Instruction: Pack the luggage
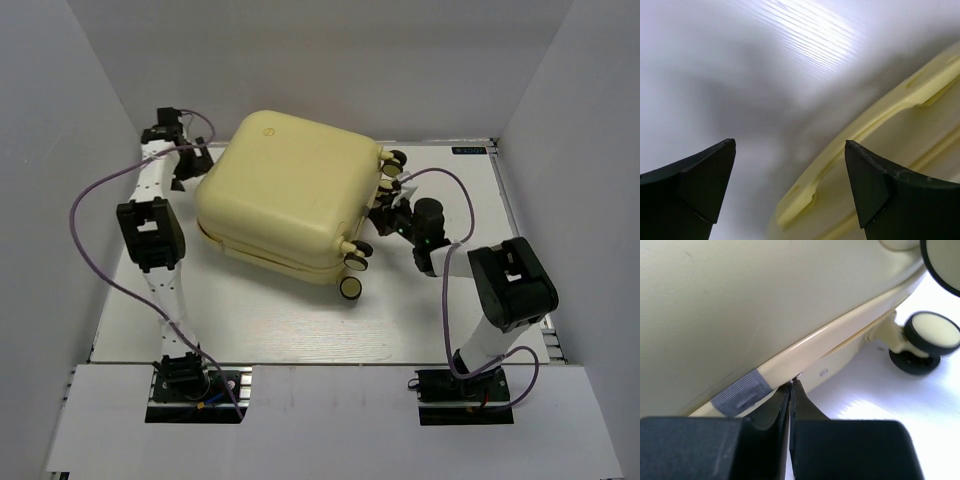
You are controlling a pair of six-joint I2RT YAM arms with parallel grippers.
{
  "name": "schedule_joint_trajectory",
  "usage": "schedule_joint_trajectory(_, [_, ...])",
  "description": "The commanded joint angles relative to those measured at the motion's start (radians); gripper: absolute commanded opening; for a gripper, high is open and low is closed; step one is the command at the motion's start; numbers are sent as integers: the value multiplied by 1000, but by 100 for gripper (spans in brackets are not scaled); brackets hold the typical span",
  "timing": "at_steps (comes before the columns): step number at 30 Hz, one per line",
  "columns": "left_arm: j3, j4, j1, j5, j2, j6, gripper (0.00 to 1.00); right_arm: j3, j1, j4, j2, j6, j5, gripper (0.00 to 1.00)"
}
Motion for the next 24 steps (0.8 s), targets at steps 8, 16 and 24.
schedule_joint_trajectory(8, [82, -56, 148, -62, -377, -55, 100, 52, 61, 75, -111, -11, -15, 0])
schedule_joint_trajectory(16, [-24, -185, -99, 74, -567, -57, 100, 43, 59, 26, -142, -11, 38, 0])
schedule_joint_trajectory(24, [-252, -288, -781, -370, -763, -233, 100, 6, 62, 4, -168, -2, 45, 0])
